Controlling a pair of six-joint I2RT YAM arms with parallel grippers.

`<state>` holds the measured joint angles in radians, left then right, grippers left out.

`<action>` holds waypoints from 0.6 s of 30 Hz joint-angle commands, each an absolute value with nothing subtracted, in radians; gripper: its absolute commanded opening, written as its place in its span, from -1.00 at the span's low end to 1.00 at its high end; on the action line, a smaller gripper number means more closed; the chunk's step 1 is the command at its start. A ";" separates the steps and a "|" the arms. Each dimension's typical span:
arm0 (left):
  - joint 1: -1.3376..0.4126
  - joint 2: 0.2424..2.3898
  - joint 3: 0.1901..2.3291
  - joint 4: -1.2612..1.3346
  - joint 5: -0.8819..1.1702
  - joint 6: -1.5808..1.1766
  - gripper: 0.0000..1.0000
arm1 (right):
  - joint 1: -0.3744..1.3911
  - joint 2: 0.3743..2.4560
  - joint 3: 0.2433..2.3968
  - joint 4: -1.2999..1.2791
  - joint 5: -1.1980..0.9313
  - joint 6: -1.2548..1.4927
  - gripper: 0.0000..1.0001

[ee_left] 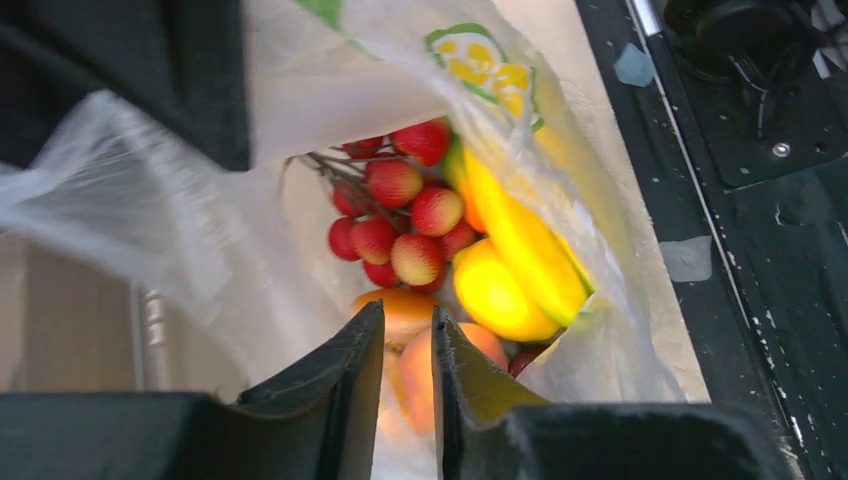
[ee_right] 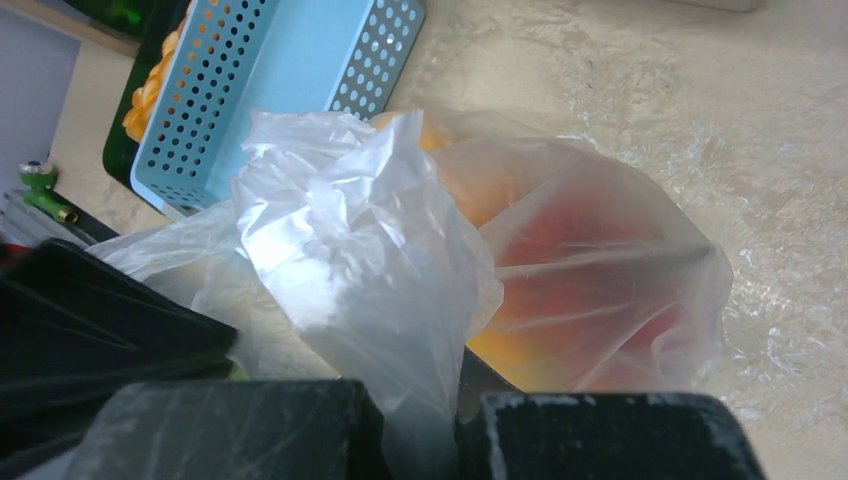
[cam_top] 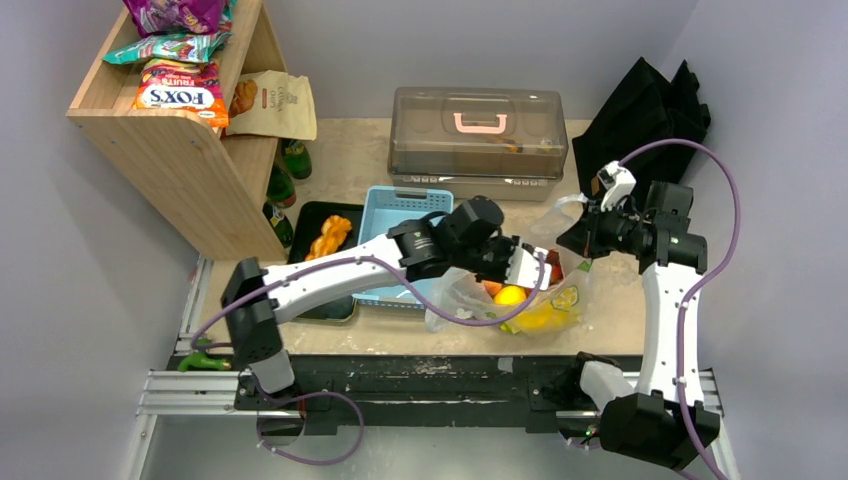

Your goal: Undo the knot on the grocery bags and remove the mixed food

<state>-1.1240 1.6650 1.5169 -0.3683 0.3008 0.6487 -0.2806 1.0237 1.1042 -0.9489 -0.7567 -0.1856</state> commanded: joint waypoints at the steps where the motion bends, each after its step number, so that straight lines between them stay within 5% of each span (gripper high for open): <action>1: -1.141 1.799 1.673 -0.536 0.398 0.710 -0.60 | -0.281 0.992 1.114 -0.886 -0.831 -0.131 -1.00; 6: -1.116 1.925 1.691 -0.516 0.236 0.725 -0.57 | -0.281 0.976 1.158 -0.879 -0.900 -0.094 -1.00; 13: -1.045 1.993 1.641 -0.498 0.062 0.733 0.24 | -0.282 0.975 1.157 -0.948 -0.851 -0.182 -1.00; 18: -1.017 2.016 1.627 -0.538 -0.041 0.687 0.47 | -0.280 0.982 1.143 -1.027 -0.760 -0.377 -1.00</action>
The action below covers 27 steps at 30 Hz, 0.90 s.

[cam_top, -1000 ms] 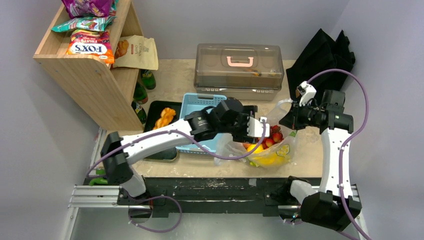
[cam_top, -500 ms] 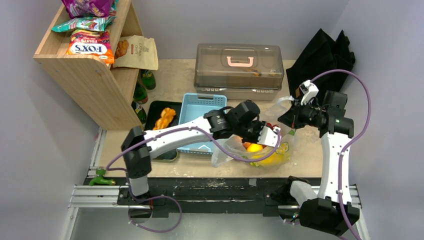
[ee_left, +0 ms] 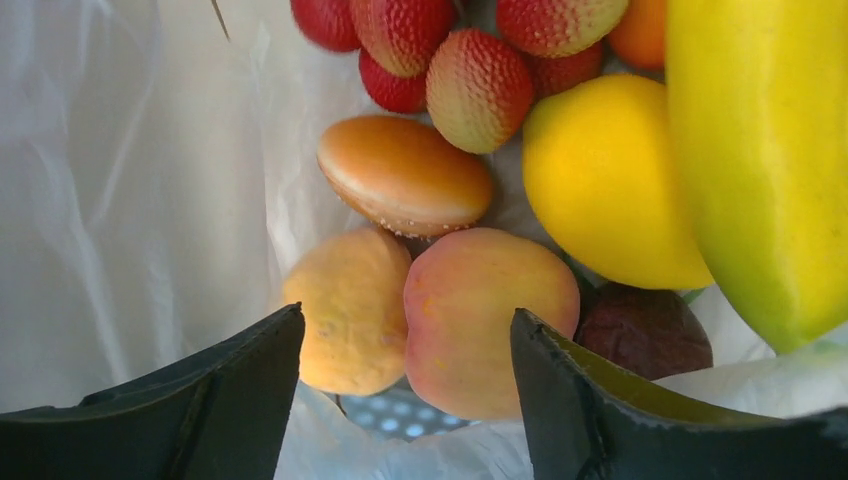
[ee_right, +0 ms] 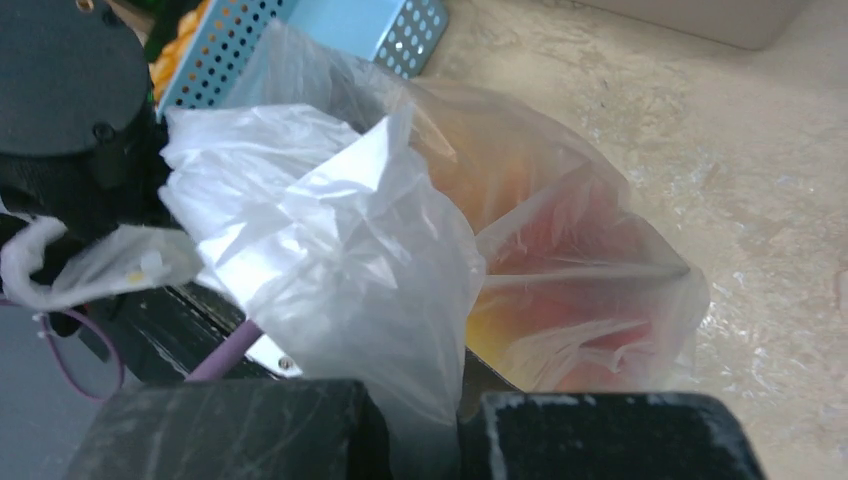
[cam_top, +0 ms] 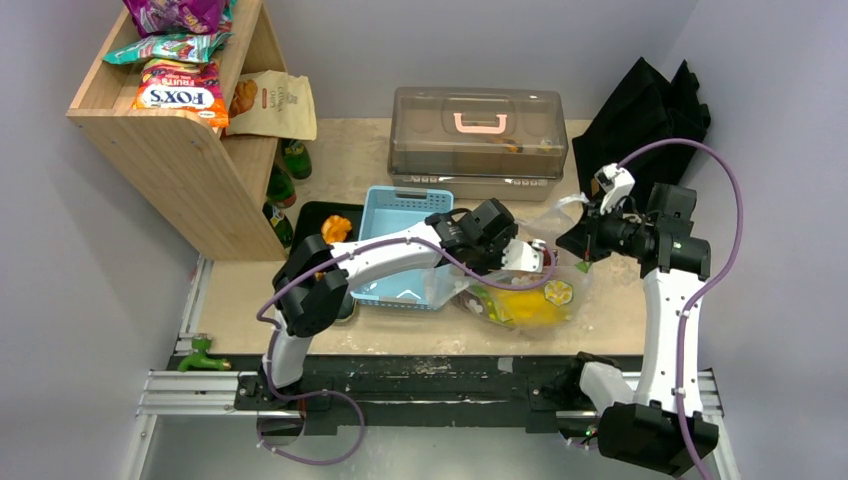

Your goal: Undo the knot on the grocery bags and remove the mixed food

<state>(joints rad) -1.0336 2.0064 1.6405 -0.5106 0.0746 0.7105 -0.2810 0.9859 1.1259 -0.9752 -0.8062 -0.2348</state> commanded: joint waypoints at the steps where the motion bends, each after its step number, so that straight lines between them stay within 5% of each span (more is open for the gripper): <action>1: -1.015 2.008 1.617 -0.538 -0.045 0.669 0.51 | -0.281 0.981 1.143 -1.040 -0.740 -0.407 -1.00; 7: -1.015 1.919 1.536 -0.480 0.059 0.606 0.62 | -0.281 0.990 1.124 -1.024 -0.689 -0.460 -1.00; 12: -1.064 1.805 1.459 -0.351 0.216 0.646 0.48 | -0.281 1.027 1.150 -0.896 -0.664 -0.340 -1.00; 19: -1.194 1.784 1.320 -0.174 0.143 0.844 0.21 | -0.281 1.144 1.310 -0.789 -0.722 -0.176 -1.00; 27: -1.212 1.858 1.302 -0.244 0.064 0.876 0.19 | -0.279 1.043 1.148 -0.990 -0.722 -0.479 -1.00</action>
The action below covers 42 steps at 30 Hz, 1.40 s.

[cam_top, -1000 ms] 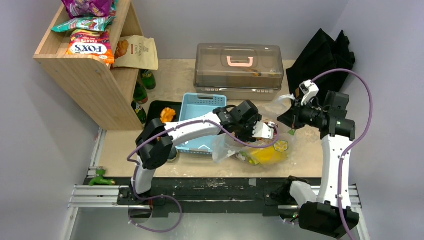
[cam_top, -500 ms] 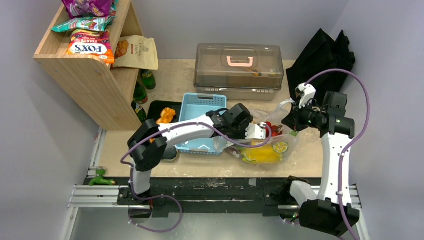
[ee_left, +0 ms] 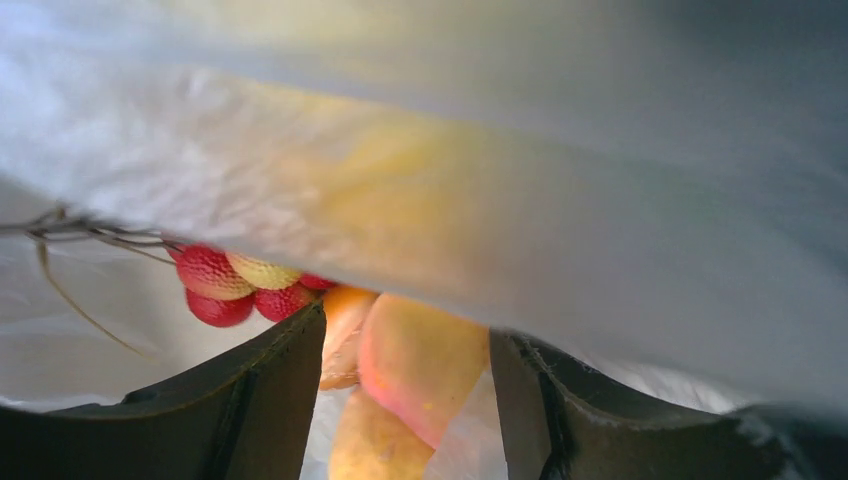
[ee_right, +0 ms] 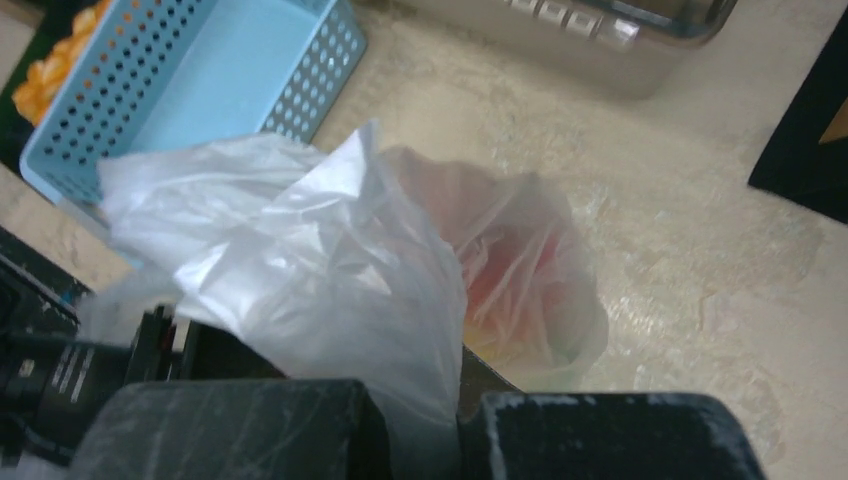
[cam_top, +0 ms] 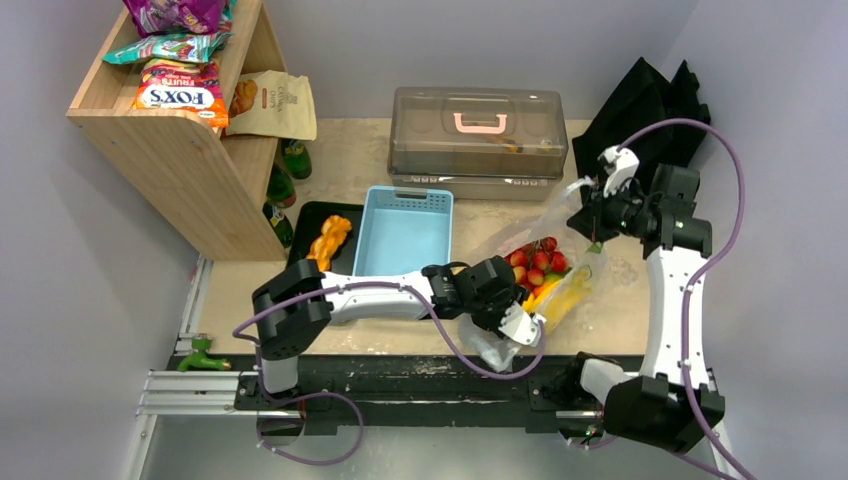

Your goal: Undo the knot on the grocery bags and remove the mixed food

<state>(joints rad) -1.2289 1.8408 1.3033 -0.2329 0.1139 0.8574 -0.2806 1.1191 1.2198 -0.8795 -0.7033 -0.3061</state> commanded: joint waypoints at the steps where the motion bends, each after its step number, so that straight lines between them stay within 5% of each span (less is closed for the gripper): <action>1: -1.208 1.853 1.310 -0.247 0.064 0.838 0.19 | -0.280 1.023 1.123 -1.011 -0.709 -0.522 -1.00; 21: -1.071 1.989 1.603 -0.367 0.092 0.548 0.02 | -0.279 0.966 1.047 -1.034 -0.648 -0.591 -1.00; 26: -1.069 2.041 1.620 -0.417 0.096 0.707 -0.05 | -0.278 0.972 1.054 -1.029 -0.669 -0.568 -1.00; 33: -1.069 2.068 1.596 -0.510 0.073 1.025 0.17 | -0.272 1.012 1.070 -1.002 -0.706 -0.491 -1.00; 42: -1.067 2.151 1.640 -0.594 0.108 1.305 0.10 | -0.267 1.043 1.077 -0.963 -0.706 -0.439 -1.00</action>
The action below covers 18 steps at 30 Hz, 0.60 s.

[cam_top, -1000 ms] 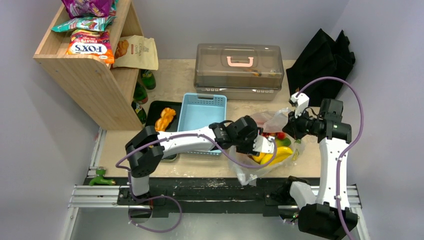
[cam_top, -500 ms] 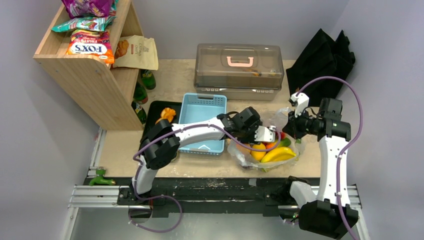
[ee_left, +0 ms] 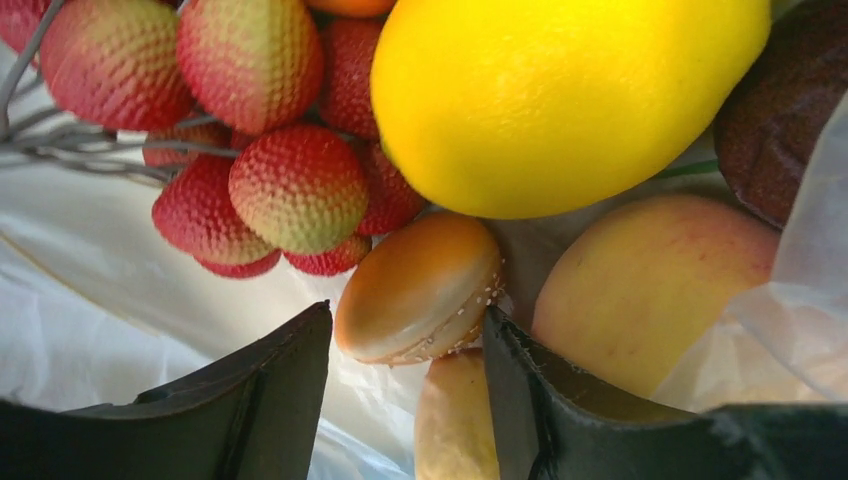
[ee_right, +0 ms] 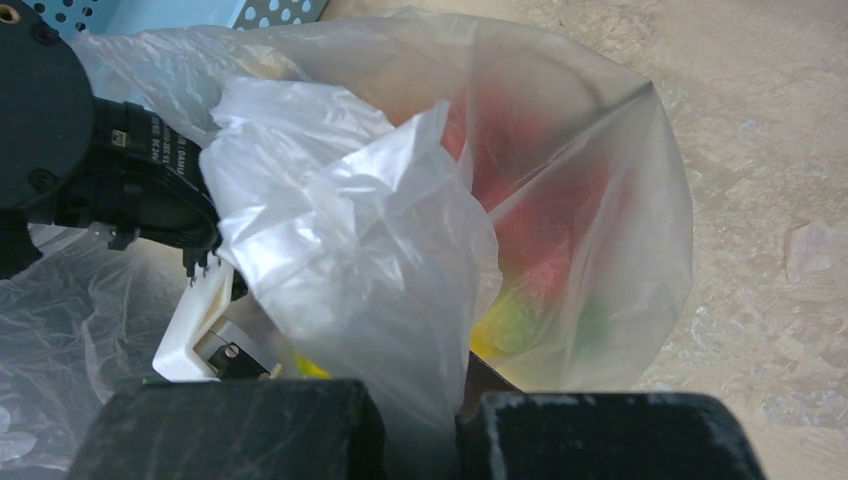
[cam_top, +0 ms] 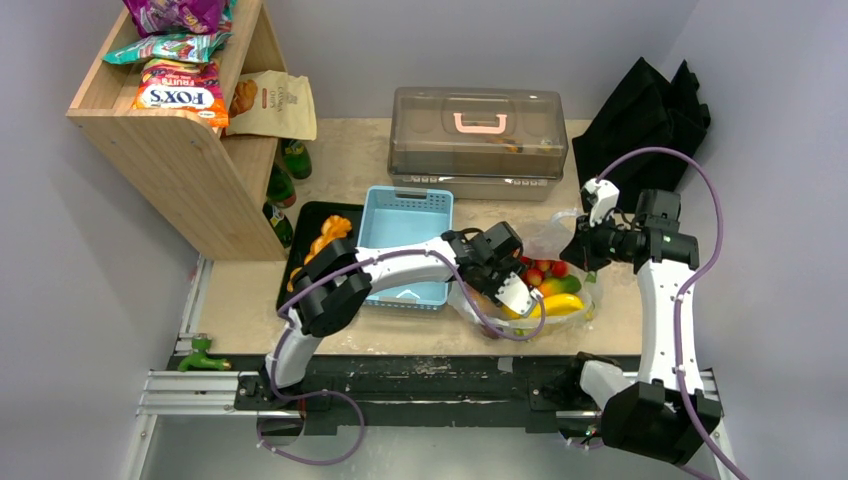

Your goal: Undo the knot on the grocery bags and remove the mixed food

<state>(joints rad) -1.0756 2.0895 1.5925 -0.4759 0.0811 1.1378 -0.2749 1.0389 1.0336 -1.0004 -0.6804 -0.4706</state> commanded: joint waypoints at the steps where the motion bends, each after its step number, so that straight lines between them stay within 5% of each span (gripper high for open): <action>1: -1.065 2.166 1.656 -0.610 0.108 1.320 0.10 | -0.267 1.046 1.080 -0.963 -0.704 -0.438 -1.00; 7: -1.056 2.239 1.705 -0.662 0.123 1.422 0.06 | -0.265 1.051 1.090 -0.965 -0.694 -0.435 -1.00; 18: -1.041 2.089 1.713 -0.546 0.249 1.232 -0.89 | -0.263 1.032 1.079 -0.959 -0.677 -0.439 -1.00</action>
<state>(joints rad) -1.0611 2.2082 1.7164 -0.5827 0.1394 1.3457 -0.2684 1.0534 1.0561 -0.9852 -0.6720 -0.4488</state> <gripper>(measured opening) 0.126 0.007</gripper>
